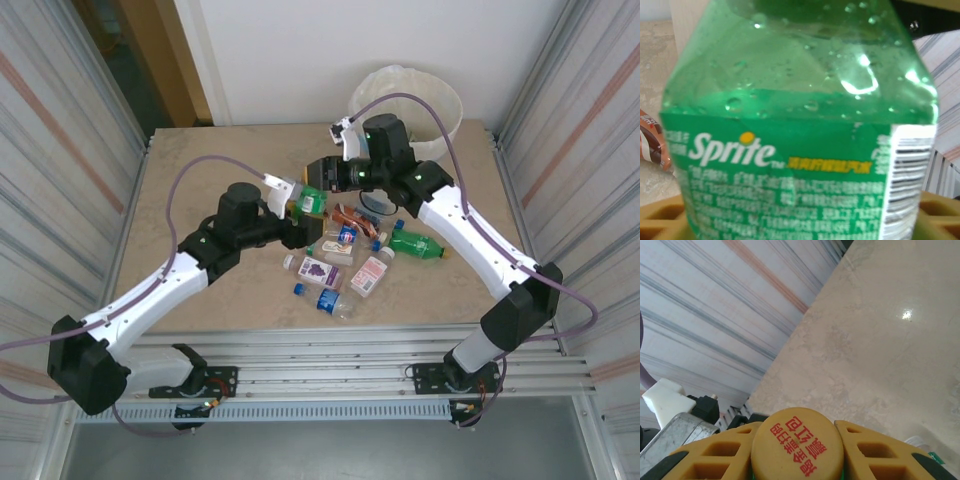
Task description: Put the plastic bottles in the bin
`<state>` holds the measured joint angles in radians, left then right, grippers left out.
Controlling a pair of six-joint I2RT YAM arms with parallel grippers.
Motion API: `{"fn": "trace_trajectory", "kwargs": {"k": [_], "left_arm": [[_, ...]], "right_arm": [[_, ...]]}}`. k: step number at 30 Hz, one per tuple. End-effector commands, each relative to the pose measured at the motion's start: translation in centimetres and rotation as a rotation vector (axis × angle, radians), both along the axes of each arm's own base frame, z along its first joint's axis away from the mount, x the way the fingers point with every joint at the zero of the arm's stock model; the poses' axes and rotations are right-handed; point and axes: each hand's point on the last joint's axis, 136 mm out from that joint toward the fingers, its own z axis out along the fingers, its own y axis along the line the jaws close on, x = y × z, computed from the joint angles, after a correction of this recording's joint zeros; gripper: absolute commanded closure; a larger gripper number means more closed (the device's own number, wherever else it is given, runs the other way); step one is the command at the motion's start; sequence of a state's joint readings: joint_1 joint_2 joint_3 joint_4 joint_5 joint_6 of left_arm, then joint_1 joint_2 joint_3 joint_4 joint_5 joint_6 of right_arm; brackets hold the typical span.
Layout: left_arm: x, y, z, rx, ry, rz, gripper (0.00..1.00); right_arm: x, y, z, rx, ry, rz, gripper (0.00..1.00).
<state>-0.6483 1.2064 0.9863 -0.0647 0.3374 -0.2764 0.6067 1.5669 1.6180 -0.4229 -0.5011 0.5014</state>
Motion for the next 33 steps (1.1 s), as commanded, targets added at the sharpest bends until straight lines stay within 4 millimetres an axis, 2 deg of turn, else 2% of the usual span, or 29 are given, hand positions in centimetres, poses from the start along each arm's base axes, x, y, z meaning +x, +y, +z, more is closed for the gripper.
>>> {"fn": "trace_trajectory", "kwargs": {"k": [1,2,3,7,10,15,17,20,23,27,33], "left_arm": [[0.3,0.0,3.2,-0.054,-0.061,0.023,0.09],[0.2,0.2,3.5,-0.058,-0.068,0.030,0.03],[0.2,0.4,3.8,-0.061,-0.074,0.039,0.01],[0.1,1.3,4.7,-0.071,-0.102,0.072,0.01],[-0.2,2.1,5.2,-0.077,-0.126,0.101,0.01],[0.0,3.6,4.9,-0.068,-0.142,0.174,0.01],[0.0,4.2,4.6,-0.061,-0.139,0.206,0.01],[0.2,4.8,4.3,-0.053,-0.137,0.238,0.01],[0.2,5.2,4.1,-0.046,-0.133,0.253,0.01],[0.2,5.4,3.7,-0.042,-0.118,0.263,0.01],[0.5,5.7,3.2,-0.042,-0.093,0.283,0.01]], "right_arm": [[0.2,-0.5,1.9,0.011,-0.036,-0.010,0.78],[0.5,-0.8,2.1,0.008,-0.043,-0.023,0.78],[0.8,-1.2,2.4,0.006,-0.049,-0.034,0.79],[2.0,-3.2,4.1,0.000,-0.086,-0.089,0.81],[3.1,-5.4,6.1,-0.002,-0.131,-0.156,0.83],[5.3,-10.0,9.9,0.003,-0.238,-0.298,0.86],[6.3,-12.2,12.1,0.013,-0.295,-0.368,0.87],[8.1,-15.2,13.5,0.014,-0.331,-0.463,0.89],[10.2,-18.1,14.4,-0.005,-0.365,-0.558,0.89],[13.2,-20.8,14.9,-0.070,-0.408,-0.644,0.89],[17.8,-23.6,13.7,-0.261,-0.459,-0.737,0.89]]}}
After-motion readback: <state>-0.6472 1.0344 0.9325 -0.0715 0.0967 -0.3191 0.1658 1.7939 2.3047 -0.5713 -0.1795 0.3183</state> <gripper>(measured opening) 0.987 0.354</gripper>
